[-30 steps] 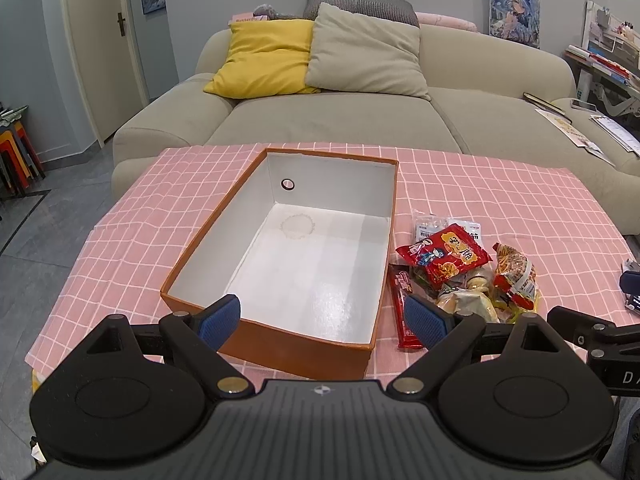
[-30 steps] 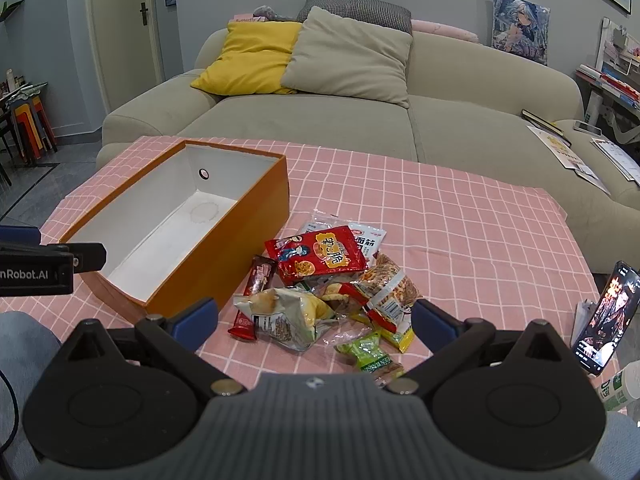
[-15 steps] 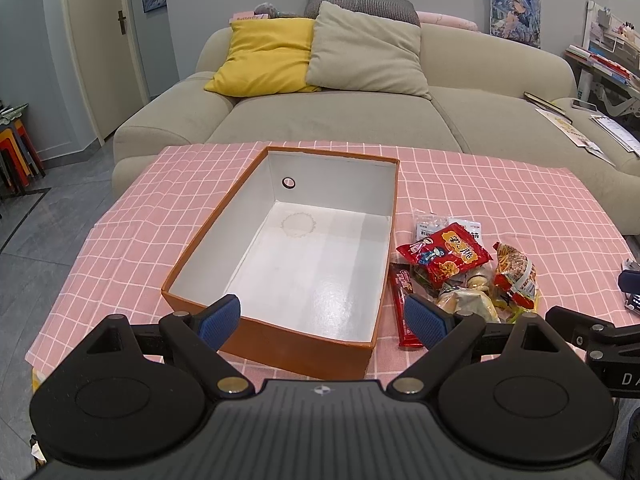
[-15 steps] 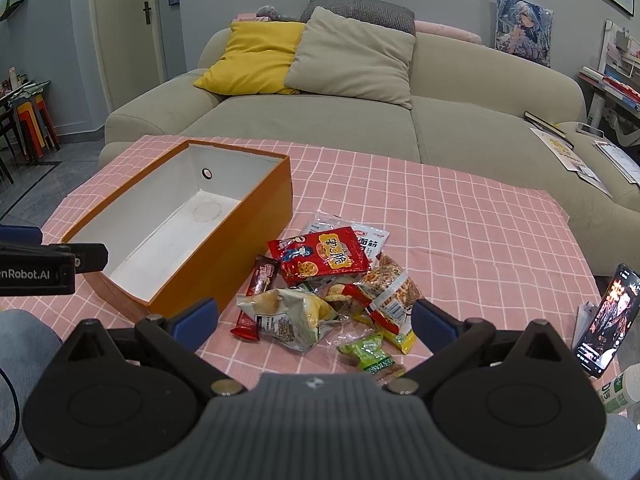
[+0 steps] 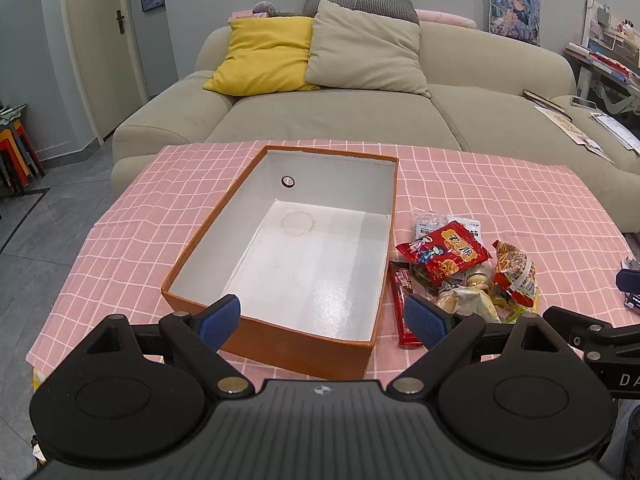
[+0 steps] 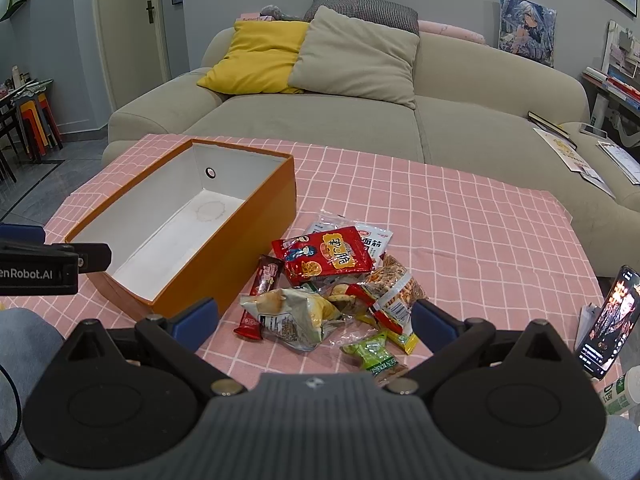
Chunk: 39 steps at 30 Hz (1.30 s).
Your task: Organize snacks
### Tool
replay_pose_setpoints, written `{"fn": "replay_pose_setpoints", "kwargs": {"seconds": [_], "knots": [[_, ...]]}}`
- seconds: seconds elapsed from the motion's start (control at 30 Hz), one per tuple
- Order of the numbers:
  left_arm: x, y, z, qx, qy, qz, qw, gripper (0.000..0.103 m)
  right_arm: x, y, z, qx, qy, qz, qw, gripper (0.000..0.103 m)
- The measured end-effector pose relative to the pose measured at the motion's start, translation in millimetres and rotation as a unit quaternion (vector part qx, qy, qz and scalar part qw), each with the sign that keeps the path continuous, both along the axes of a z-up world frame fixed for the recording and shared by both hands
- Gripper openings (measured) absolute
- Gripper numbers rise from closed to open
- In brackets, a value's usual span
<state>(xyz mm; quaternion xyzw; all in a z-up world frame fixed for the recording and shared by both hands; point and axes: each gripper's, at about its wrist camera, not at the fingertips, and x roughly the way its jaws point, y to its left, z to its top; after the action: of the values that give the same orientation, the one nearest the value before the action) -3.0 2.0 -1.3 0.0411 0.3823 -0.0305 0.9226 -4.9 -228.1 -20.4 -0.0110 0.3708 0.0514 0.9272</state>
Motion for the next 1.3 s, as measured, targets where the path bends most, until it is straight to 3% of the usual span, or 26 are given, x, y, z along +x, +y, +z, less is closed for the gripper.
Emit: {"fn": "replay_pose_setpoints", "kwargs": {"seconds": [1.3], "knots": [[-0.1, 0.1, 0.9, 0.001, 0.003, -0.005, 1.0000, 0.103, 1.6, -1.5, -1.5, 0.005, 0.006, -0.001, 1.000, 0.099]]}}
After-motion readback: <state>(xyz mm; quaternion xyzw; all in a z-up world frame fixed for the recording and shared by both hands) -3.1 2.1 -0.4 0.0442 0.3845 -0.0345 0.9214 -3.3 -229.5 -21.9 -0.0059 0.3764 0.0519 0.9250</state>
